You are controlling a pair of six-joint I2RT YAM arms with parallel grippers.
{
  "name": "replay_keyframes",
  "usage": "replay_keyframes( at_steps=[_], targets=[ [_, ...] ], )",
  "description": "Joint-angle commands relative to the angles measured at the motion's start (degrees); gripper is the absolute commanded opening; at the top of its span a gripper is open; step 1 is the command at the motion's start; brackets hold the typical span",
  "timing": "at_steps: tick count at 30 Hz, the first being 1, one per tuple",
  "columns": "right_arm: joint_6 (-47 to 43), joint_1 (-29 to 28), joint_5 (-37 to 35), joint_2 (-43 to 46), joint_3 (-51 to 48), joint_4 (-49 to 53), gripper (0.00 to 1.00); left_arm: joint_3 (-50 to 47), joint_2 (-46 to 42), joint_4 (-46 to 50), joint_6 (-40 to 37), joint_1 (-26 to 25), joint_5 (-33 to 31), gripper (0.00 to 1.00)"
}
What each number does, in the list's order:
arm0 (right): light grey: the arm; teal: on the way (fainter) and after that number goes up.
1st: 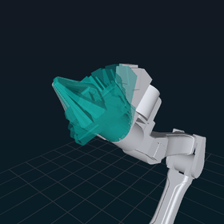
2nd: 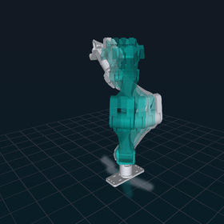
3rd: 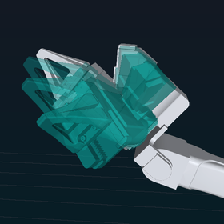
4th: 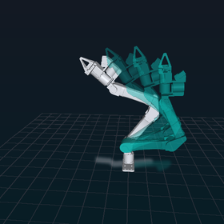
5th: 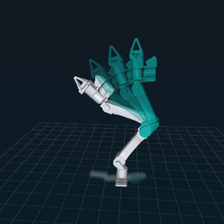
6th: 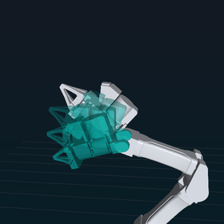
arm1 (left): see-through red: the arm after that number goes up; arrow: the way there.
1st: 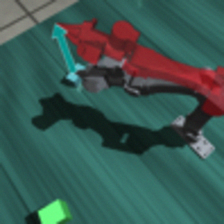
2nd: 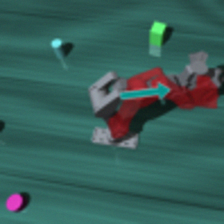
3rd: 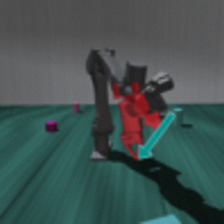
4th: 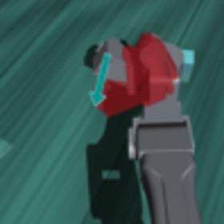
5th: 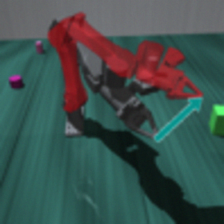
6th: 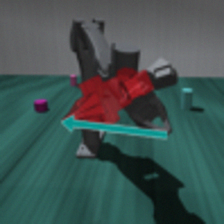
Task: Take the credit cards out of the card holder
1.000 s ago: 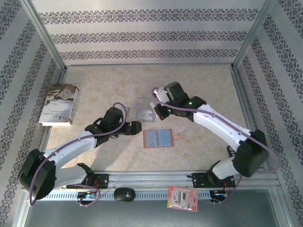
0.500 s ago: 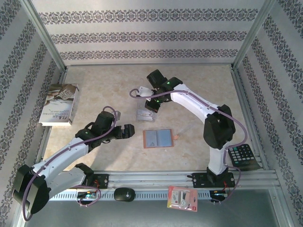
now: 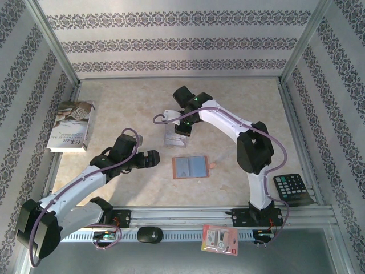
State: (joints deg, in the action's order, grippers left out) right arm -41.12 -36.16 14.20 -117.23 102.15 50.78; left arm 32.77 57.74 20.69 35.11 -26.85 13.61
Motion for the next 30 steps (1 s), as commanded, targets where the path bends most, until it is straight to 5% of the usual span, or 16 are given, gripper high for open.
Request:
replay_keyframes(
  at_steps=[1, 18, 21, 30],
  targets=[
    [-3.07, -0.68, -1.43, -1.76, 2.79, -0.41, 0.00, 0.41, 0.94, 1.94, -0.17, 1.16, 1.23, 1.00],
    [-3.84, -1.88, 0.48, -6.00, 5.33, 3.78, 0.00, -0.18, 1.44, 0.23, 0.59, 2.13, 2.28, 1.00],
    [-1.94, -1.83, -0.95, -6.60, 5.62, 2.78, 0.18, -0.10, 1.10, 0.47, 0.41, 2.07, 2.39, 1.00],
    [10.17, -1.93, 2.22, 5.98, -3.72, -18.69, 0.35, -1.01, -1.83, -1.75, 1.15, 2.17, 3.20, 1.00]
  ],
)
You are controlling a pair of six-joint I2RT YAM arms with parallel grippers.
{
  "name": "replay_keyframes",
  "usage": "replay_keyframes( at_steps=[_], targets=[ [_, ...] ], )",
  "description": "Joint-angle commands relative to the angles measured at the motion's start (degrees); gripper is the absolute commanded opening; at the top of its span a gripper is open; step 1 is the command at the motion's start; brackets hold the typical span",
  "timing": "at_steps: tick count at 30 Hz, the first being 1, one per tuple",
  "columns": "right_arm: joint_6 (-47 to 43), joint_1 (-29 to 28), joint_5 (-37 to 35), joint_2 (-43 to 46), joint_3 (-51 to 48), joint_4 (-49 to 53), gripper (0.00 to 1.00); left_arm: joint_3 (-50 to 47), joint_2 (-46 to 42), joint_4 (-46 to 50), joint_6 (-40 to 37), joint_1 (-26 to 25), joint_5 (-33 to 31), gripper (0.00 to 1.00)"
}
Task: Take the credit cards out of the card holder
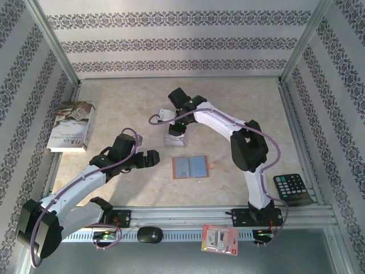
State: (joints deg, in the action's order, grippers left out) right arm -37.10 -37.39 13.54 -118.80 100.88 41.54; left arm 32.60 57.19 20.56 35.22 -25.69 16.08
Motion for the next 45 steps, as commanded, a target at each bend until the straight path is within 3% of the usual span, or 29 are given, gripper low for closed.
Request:
replay_keyframes(
  at_steps=[1, 4, 9, 14, 19, 26, 40, 45],
  targets=[
    [8.34, -0.96, 2.92, 9.50, -3.96, -12.01, 0.36, -0.96, -1.59, -1.96, 1.41, 1.02, 0.37, 1.00],
    [17.80, -1.77, 2.46, 15.27, -9.26, -19.49, 0.38, -2.00, -2.95, -3.93, 1.94, 1.09, 0.11, 1.00],
    [39.03, -3.41, -8.81, 23.70, -23.96, -29.95, 0.40, -4.55, -4.22, -7.22, 2.59, 1.34, -1.85, 1.00],
    [51.59, -5.81, -16.00, 31.15, -38.43, -26.49, 0.40, -7.80, -4.11, -11.13, 3.67, 1.40, -1.99, 1.00],
    [52.81, -13.40, -19.80, 32.87, -43.92, -17.20, 0.42, -9.56, -2.39, -14.05, 4.00, 1.37, -0.19, 1.00],
    [51.36, -21.26, -25.35, 24.49, -40.16, -11.53, 0.43, -11.21, -1.51, -17.07, 5.49, 1.40, 1.34, 1.00],
    [48.18, -24.56, -23.94, 15.35, -37.09, -12.66, 0.47, -12.02, -3.30, -14.77, 5.74, 1.37, 0.73, 1.00],
    [48.52, -24.58, -23.60, 13.01, -36.62, -12.01, 0.43, -11.68, -3.22, -14.63, 5.64, 1.42, 0.75, 1.00]
  ],
)
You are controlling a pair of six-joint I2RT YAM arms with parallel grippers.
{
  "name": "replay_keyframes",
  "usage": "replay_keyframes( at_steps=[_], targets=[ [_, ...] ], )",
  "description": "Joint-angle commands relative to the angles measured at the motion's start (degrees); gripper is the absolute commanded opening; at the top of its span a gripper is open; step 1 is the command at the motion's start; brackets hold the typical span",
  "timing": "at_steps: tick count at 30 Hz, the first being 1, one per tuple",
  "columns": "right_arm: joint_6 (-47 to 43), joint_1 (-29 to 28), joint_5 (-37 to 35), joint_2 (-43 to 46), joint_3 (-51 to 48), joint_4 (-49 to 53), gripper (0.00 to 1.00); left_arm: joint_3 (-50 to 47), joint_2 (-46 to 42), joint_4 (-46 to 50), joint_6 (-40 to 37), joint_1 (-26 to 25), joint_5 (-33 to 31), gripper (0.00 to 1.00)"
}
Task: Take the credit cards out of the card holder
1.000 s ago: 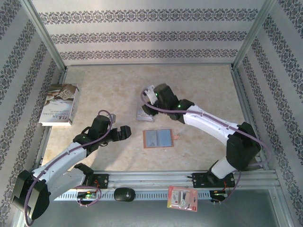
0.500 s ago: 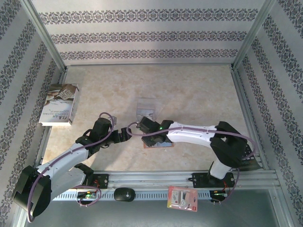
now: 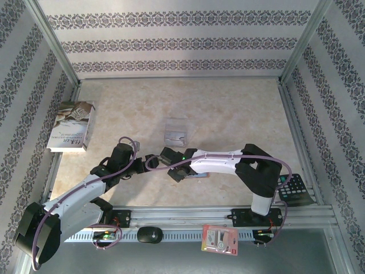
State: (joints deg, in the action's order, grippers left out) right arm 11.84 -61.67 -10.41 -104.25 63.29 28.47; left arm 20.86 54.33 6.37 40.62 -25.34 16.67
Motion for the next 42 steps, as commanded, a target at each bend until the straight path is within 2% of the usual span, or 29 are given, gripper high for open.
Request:
replay_keyframes(
  at_steps=[1, 10, 13, 21, 28, 37, 42],
  targets=[
    [-0.27, -0.22, 0.69, -1.91, 0.83, 0.94, 0.40, 0.13, -0.43, -0.37, 0.25, 1.05, 0.14, 1.00],
    [0.22, 1.06, 3.92, -0.11, -1.27, -4.08, 0.08, 0.32, -0.07, -0.87, 0.19, 1.03, 1.23, 1.00],
    [0.22, 1.88, 5.68, 1.78, -2.79, -7.02, 0.01, 0.14, 0.49, -2.00, 0.27, 1.03, 2.35, 0.97],
    [4.11, 4.92, 12.13, 8.18, -7.43, -15.81, 0.00, 1.44, 4.95, -5.69, 0.48, -0.97, 3.45, 0.87],
    [10.00, 6.82, 16.83, 12.74, -13.43, -24.37, 0.00, 3.69, 11.33, -9.47, 0.71, -6.03, 0.16, 0.66],
    [16.37, 7.13, 17.45, 15.34, -20.47, -33.30, 0.00, 9.38, 23.40, -13.35, 0.02, -12.17, -3.37, 0.37],
    [19.13, 7.09, 16.49, 16.58, -23.34, -37.36, 0.00, 11.16, 27.76, -13.50, 0.45, -13.63, -4.49, 0.27]
  ],
)
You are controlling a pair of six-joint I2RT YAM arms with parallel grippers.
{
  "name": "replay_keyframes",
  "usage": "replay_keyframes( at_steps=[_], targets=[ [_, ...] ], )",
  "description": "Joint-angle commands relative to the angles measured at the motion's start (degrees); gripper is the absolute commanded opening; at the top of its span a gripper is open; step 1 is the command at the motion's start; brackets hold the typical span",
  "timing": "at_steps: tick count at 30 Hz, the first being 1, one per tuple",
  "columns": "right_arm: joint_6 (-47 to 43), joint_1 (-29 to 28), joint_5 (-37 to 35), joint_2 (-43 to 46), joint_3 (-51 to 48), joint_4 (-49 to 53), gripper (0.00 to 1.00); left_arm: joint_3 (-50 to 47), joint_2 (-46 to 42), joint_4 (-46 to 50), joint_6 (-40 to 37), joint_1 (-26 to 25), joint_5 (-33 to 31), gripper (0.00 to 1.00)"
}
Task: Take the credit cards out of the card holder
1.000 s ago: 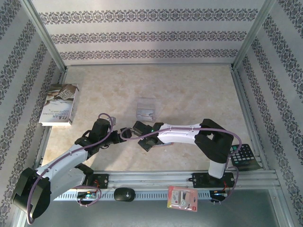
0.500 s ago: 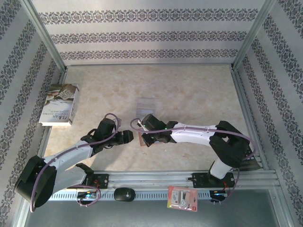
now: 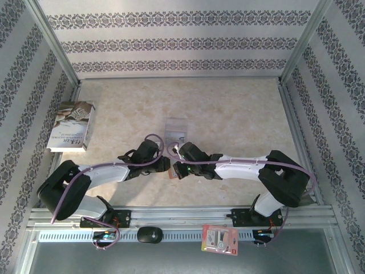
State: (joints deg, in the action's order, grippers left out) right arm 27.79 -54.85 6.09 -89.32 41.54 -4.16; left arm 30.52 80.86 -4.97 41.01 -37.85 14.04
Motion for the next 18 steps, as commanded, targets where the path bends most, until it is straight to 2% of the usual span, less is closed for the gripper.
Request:
replay_keyframes(
  at_steps=[1, 7, 18],
  targets=[
    [3.70, 0.27, -0.03, 1.99, -2.21, -5.68, 0.00, 1.78, 1.79, -2.11, -0.01, -1.38, -1.85, 0.25],
    [5.39, 0.27, -0.55, 2.78, -3.63, -8.51, 0.00, 3.28, 5.51, -2.14, 0.21, -2.43, -1.96, 0.22],
    [8.95, 0.28, -2.97, 3.50, -5.47, -8.91, 0.00, 6.47, 10.50, 6.35, -1.84, -3.50, -0.96, 0.17]
  ],
)
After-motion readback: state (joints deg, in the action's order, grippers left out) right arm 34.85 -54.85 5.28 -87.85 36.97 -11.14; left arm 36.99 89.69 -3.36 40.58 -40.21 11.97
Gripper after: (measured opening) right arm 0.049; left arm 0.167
